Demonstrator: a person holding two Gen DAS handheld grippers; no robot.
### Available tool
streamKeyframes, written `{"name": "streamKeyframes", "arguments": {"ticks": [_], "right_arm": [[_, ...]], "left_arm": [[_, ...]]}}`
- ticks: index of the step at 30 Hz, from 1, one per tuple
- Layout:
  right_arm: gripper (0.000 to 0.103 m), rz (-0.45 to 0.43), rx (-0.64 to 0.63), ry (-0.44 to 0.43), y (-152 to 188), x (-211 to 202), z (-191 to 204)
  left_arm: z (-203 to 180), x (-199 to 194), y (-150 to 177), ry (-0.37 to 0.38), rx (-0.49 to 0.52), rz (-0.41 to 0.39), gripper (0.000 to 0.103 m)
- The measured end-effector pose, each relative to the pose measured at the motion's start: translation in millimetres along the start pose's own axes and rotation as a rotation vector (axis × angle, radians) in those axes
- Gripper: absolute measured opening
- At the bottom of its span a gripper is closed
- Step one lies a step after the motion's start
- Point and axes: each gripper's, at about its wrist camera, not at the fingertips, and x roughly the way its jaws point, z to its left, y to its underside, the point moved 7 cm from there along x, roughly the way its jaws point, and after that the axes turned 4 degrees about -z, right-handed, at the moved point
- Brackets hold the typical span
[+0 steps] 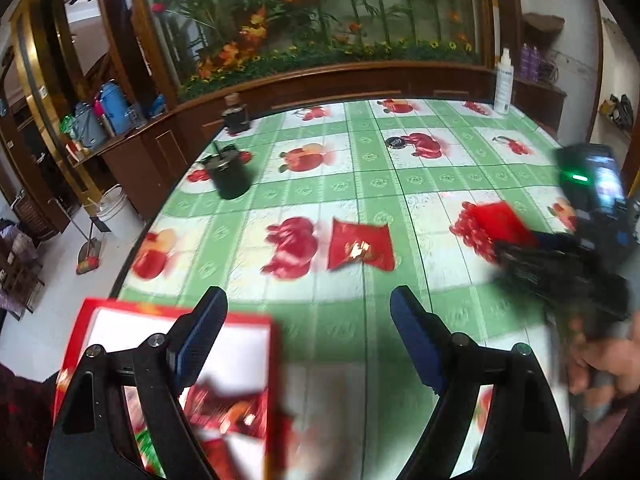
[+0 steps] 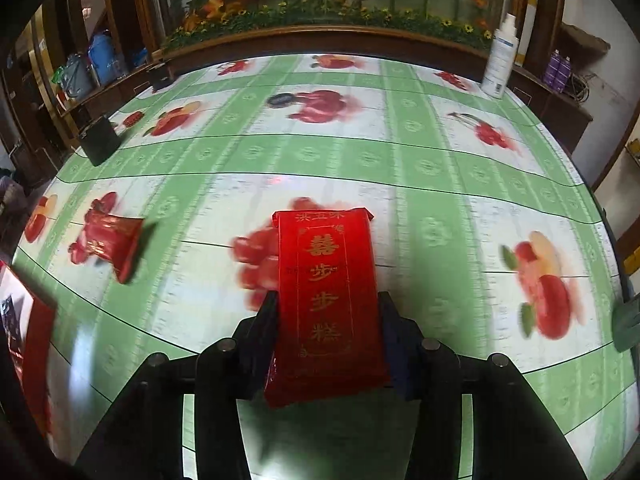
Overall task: Organize snacks
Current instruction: 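Grasp the long red gold-lettered packet with the right gripper while the left grasps the red packet, then carry both red packets over the white tray and open both grippers to release them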
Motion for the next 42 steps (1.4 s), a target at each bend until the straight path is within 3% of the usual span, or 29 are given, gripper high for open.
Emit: {"name": "streamKeyframes", "arguments": {"ticks": [4, 12, 14, 15, 16, 17, 19, 31, 34, 42], "right_arm": [[0.048, 0.013, 0.013, -0.011, 1.7, -1.4, -19.1], [0.052, 0.021, 0.027, -0.008, 1.6, -1.1, -19.6], [0.052, 0.021, 0.027, -0.006, 1.5, -1.0, -19.5], [0.053, 0.022, 0.026, -0.006, 1.2, -0.7, -19.8], [0.053, 0.022, 0.027, -0.007, 1.1, -0.7, -20.3], [0.053, 0.022, 0.026, -0.007, 0.9, -0.6, -20.2], [0.053, 0.023, 0.028, -0.005, 0.8, -0.7, -20.3], [0.048, 0.039, 0.014, -0.039, 2.0, -2.0, -13.3], [0.048, 0.058, 0.054, -0.135, 1.6, -4.1, -12.0], [0.047, 0.188, 0.325, -0.587, 4.9, -3.2, -10.7]], "left_arm": [[-21.3, 31.3, -12.0, 0.016, 0.019, 0.019, 0.084], [-43.3, 87.6, -14.7, 0.000, 0.036, 0.094, 0.084], [-44.7, 96.6, -11.0, 0.024, 0.024, 0.104, 0.083], [-45.5, 99.2, -9.5, 0.033, 0.018, 0.107, 0.080], [-45.9, 101.7, -7.9, 0.041, 0.013, 0.110, 0.064], [-46.3, 105.6, -5.4, 0.053, 0.010, 0.125, 0.056], [-44.4, 105.2, -5.2, 0.085, -0.017, 0.110, 0.051], [-55.7, 81.3, 10.2, 0.168, -0.022, 0.114, 0.047], [-59.9, 57.7, 20.0, 0.171, -0.019, 0.106, 0.047], [-61.7, -10.5, 43.3, 0.225, -0.023, 0.046, 0.047]]}}
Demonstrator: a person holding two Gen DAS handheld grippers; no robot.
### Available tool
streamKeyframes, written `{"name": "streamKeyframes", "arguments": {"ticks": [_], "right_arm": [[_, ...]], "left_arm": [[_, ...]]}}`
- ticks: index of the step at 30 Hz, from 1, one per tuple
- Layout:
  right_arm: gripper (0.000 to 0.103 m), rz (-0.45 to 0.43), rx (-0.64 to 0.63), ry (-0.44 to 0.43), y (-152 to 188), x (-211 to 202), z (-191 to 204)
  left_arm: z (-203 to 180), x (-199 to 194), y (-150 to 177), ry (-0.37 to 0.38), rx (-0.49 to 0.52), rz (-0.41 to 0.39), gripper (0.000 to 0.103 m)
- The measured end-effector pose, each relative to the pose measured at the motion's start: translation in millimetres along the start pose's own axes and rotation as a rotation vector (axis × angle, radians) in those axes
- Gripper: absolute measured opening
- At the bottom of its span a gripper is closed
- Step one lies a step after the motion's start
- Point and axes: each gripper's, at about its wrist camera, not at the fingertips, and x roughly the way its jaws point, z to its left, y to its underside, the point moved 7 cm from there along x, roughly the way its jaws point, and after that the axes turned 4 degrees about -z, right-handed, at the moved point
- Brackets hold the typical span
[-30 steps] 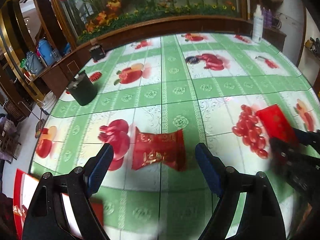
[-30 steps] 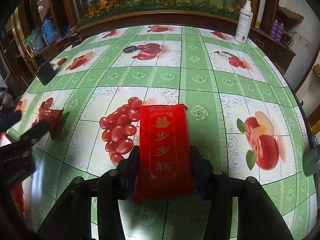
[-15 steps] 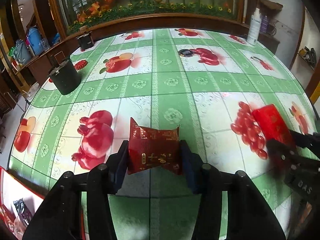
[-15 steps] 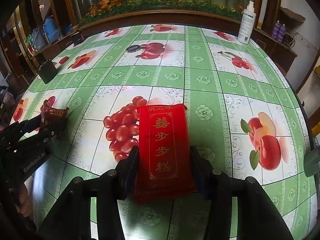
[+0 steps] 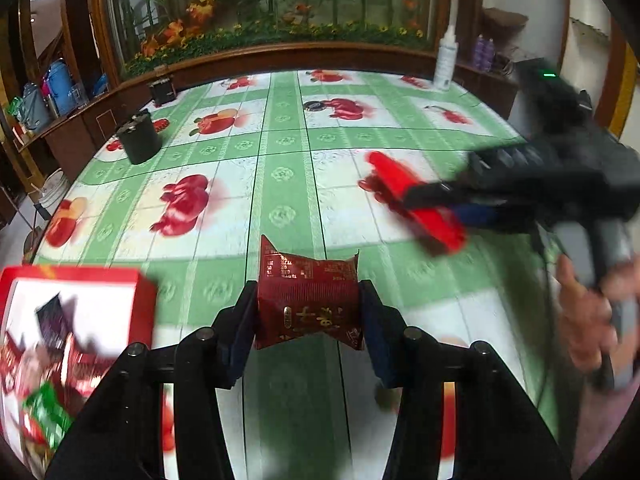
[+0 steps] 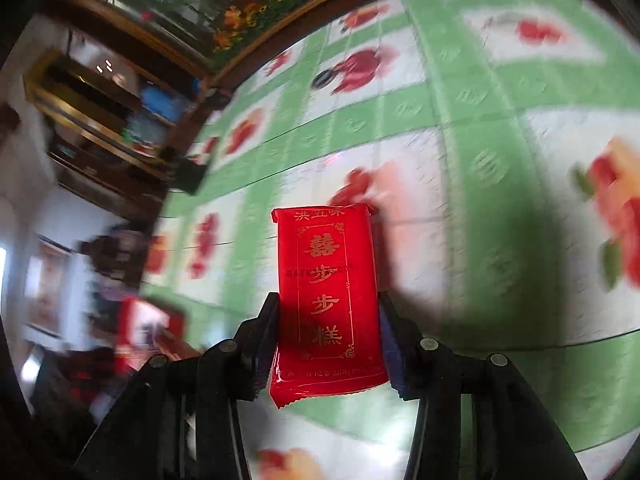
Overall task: Organize snacks
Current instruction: 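Carry both red packets over the white tray and open both grippers to release them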
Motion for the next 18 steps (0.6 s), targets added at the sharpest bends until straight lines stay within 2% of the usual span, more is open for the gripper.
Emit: {"name": "streamKeyframes", "arguments": {"ticks": [4, 5, 13, 18], "right_arm": [[0.047, 0.051, 0.043, -0.156, 7.6, 6.5, 14.0], [0.047, 0.055, 0.042, -0.171, 8.6, 7.1, 16.5], [0.047, 0.052, 0.012, -0.165, 16.6, 15.7, 29.6], [0.047, 0.042, 0.032, -0.189, 24.5, 18.1, 30.8]], "left_arm": [[5.7, -28.5, 15.0, 0.019, -0.037, -0.027, 0.047], [7.6, -35.3, 19.4, 0.016, -0.042, -0.031, 0.047], [19.5, -70.9, 53.9, 0.015, -0.060, -0.029, 0.047], [36.3, -92.7, 59.3, -0.010, -0.068, -0.074, 0.047]]}}
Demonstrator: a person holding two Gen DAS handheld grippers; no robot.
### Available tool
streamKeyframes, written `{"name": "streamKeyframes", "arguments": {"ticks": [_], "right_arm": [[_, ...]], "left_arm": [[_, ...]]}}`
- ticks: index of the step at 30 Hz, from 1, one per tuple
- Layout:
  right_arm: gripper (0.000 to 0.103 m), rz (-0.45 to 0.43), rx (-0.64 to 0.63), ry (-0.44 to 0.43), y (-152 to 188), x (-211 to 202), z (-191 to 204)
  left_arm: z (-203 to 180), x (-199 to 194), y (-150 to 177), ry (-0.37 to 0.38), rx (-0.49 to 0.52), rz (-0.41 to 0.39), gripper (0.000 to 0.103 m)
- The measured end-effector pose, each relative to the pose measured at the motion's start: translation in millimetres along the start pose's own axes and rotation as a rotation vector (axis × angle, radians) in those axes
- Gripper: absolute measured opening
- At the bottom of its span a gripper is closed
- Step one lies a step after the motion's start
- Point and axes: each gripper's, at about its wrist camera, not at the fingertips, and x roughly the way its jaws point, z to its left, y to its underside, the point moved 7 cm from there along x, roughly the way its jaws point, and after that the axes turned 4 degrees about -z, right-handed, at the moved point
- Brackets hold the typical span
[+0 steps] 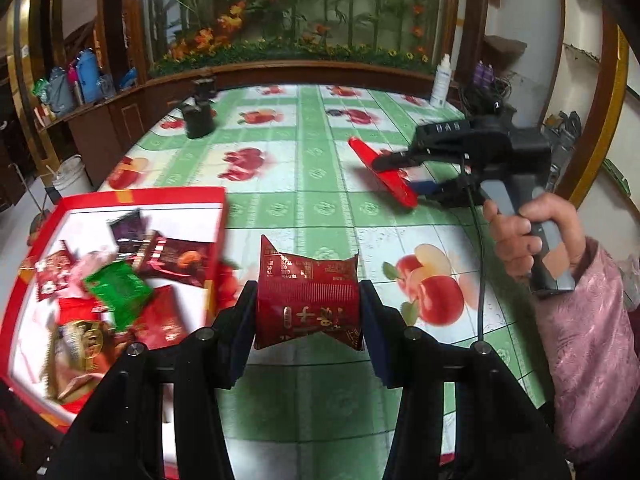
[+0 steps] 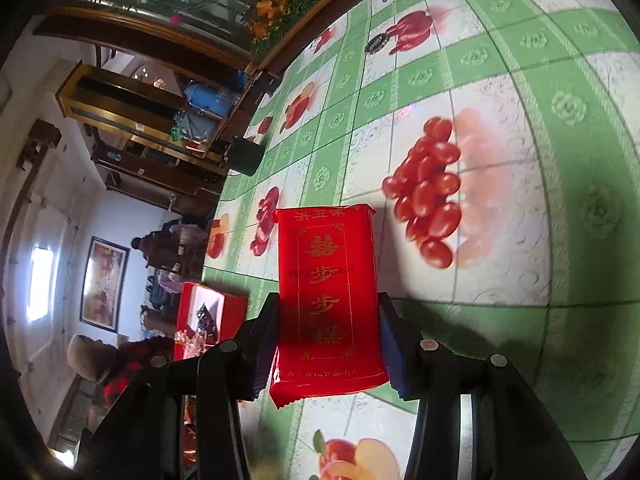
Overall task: Organize snacks
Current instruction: 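Carry both red packets over the white tray and open both grippers to release them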
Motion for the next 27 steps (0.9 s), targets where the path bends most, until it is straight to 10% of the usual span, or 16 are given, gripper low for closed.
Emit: {"name": "streamKeyframes", "arguments": {"ticks": [19, 27], "right_arm": [[0.046, 0.046, -0.095, -0.310, 71.2, 49.3, 119.0], [0.046, 0.030, -0.226, -0.259, 110.9, 74.2, 164.3]], "left_arm": [[141.4, -50.5, 2.2, -0.250, -0.148, -0.147, 0.047], [151.6, -38.7, 9.4, -0.294, -0.134, -0.121, 0.047]]}}
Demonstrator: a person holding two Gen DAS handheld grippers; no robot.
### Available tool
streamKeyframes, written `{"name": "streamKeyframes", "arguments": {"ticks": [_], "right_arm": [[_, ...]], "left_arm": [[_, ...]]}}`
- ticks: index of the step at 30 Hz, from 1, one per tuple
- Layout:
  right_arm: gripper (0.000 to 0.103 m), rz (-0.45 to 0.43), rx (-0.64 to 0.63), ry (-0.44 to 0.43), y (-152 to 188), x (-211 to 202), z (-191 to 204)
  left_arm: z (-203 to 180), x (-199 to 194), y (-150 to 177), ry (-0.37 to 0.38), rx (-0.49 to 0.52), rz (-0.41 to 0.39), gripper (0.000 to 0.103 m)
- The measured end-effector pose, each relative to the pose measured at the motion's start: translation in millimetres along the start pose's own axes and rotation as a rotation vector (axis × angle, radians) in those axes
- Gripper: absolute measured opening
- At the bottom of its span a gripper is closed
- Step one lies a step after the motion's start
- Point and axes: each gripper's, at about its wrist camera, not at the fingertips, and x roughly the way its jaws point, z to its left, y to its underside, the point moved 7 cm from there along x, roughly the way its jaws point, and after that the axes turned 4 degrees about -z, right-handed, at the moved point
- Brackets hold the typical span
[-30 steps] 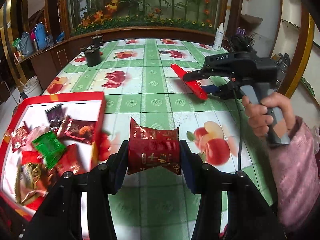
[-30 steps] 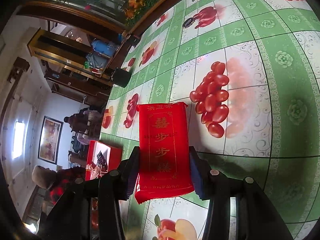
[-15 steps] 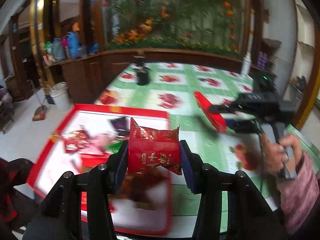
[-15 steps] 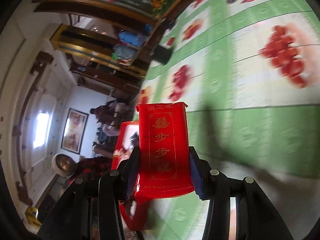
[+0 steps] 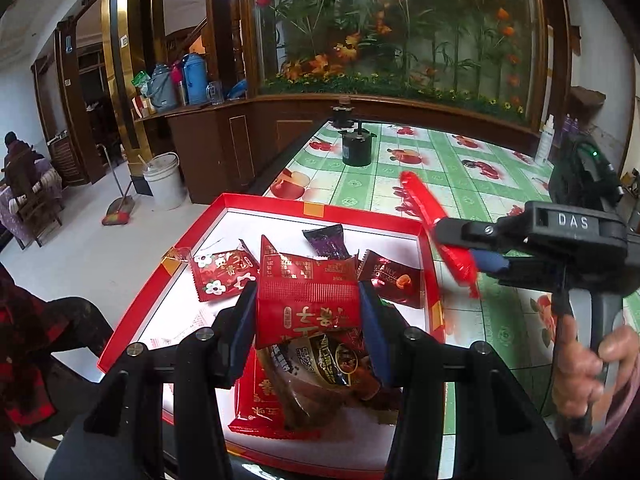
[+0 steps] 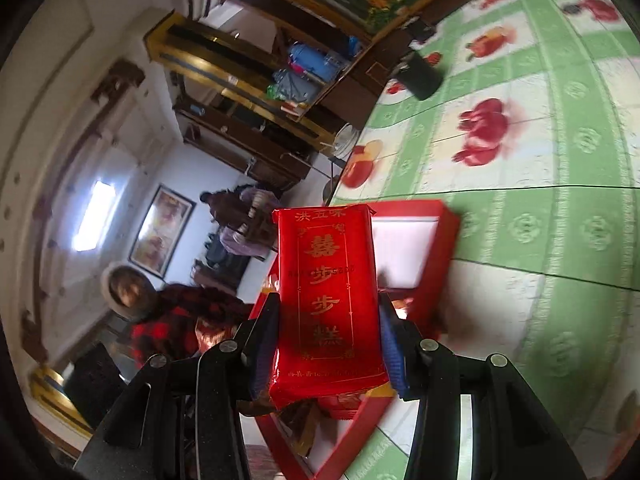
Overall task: Organize snacks
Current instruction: 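Carry both red packets over the white tray and open both grippers to release them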
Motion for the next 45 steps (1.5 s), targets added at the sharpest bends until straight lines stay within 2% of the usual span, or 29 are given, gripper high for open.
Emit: {"name": "streamKeyframes", "arguments": {"ticks": [7, 16, 23, 25, 28, 37, 42, 45], "right_arm": [[0.046, -0.043, -0.134, 0.016, 13.7, -6.0, 26.6], [0.046, -0.056, -0.243, 0.064, 16.0, 1.4, 38.5], [0.046, -0.051, -0.272, 0.073, 14.5, 3.5, 38.7], [0.047, -0.065, -0.298, 0.108, 12.3, 2.0, 34.6], [0.046, -0.059, -0.264, 0.114, 10.4, 2.2, 28.3], [0.045, -0.056, -0.287, 0.121, 12.7, 3.0, 31.0], [0.048, -0.043, -0.248, 0.172, 10.2, 3.5, 19.2], [0.048, -0.009, -0.221, 0.187, 12.2, 7.8, 11.1]], "left_arm": [[7.4, -2.5, -2.6, -0.021, 0.008, -0.024, 0.047], [13.4, 2.3, -4.1, -0.025, -0.002, -0.019, 0.047], [12.6, 4.6, -4.1, -0.032, 0.003, -0.014, 0.047], [13.0, 5.7, -3.7, -0.035, 0.001, -0.012, 0.047], [15.1, 8.1, -3.7, -0.043, -0.002, -0.008, 0.047], [26.7, 15.7, 2.5, -0.074, -0.022, 0.021, 0.047], [26.4, 17.3, 4.1, -0.086, -0.020, 0.025, 0.049], [29.8, 17.7, 5.2, -0.103, -0.030, 0.029, 0.058]]}}
